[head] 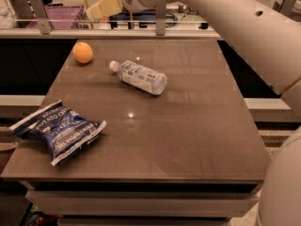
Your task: Pick orange
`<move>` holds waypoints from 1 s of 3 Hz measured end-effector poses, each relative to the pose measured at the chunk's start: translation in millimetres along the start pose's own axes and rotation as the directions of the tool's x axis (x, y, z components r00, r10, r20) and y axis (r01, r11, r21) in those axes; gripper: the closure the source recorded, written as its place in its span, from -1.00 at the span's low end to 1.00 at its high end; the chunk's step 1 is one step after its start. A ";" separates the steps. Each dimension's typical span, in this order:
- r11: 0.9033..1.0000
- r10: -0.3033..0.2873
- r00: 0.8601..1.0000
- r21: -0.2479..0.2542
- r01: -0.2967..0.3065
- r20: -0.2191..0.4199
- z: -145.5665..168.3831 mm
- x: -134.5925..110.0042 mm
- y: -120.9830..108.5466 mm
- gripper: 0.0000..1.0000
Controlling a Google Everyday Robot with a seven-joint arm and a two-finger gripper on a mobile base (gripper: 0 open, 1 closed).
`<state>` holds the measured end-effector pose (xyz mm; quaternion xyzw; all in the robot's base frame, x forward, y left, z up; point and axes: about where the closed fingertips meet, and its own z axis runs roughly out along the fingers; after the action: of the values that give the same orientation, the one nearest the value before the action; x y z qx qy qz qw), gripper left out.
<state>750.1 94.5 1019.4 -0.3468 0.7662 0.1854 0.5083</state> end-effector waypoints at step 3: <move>0.991 0.064 0.974 0.097 -0.087 0.218 -94.3 -3.8 -51.9 -1.00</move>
Offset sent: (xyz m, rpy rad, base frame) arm -0.0268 -0.1092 0.0539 0.1808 -0.1574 -0.1474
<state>727.1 0.0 1065.6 -0.2678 0.7285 0.2001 0.5980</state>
